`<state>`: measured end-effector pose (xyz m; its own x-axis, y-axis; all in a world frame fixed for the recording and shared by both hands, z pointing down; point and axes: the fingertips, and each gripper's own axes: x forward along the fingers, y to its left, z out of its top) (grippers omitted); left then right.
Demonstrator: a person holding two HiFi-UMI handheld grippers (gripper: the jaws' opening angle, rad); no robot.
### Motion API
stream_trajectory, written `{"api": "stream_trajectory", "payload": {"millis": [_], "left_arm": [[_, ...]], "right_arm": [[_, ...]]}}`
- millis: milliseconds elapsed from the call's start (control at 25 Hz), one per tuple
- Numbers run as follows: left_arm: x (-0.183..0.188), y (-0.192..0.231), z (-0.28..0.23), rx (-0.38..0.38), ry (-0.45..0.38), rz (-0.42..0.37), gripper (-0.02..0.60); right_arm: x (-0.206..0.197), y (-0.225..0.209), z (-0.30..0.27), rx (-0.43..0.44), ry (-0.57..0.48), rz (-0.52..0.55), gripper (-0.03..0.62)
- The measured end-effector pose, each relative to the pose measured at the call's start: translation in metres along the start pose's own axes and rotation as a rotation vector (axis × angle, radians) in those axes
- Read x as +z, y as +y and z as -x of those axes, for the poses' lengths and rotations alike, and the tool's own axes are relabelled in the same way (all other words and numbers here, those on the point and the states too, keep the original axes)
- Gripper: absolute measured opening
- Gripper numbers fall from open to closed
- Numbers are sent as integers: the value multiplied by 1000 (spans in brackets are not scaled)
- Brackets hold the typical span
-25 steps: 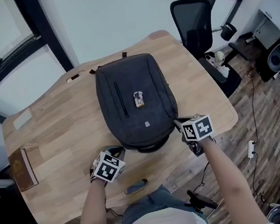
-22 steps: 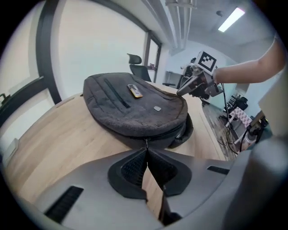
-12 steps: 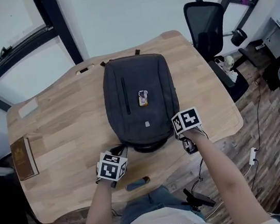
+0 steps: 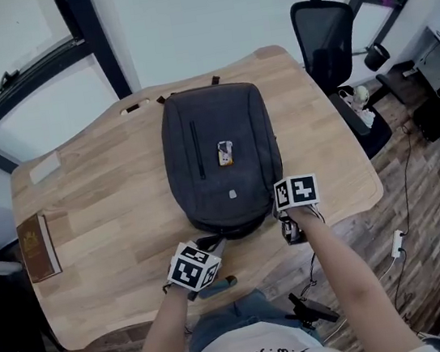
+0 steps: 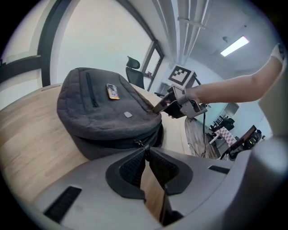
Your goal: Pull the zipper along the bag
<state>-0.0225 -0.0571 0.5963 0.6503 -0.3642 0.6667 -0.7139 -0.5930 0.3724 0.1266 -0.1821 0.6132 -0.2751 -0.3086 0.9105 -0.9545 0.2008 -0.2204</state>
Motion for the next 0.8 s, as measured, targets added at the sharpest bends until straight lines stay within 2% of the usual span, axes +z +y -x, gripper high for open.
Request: {"api": "stream_trajectory", "payload": {"millis": [240, 520, 640, 800], "left_arm": [[8, -28, -34, -78, 32, -22, 32], [24, -52, -66, -136, 103, -82, 37], [26, -54, -70, -138, 103, -69, 37], [24, -50, -62, -110, 82, -59, 37]], "right_arm": [[-1, 0, 0, -10, -29, -33, 49], [-1, -1, 2, 11, -49, -53, 49], [1, -4, 3, 16, -76, -71, 49], [6, -1, 19, 104, -187, -92, 51]]}}
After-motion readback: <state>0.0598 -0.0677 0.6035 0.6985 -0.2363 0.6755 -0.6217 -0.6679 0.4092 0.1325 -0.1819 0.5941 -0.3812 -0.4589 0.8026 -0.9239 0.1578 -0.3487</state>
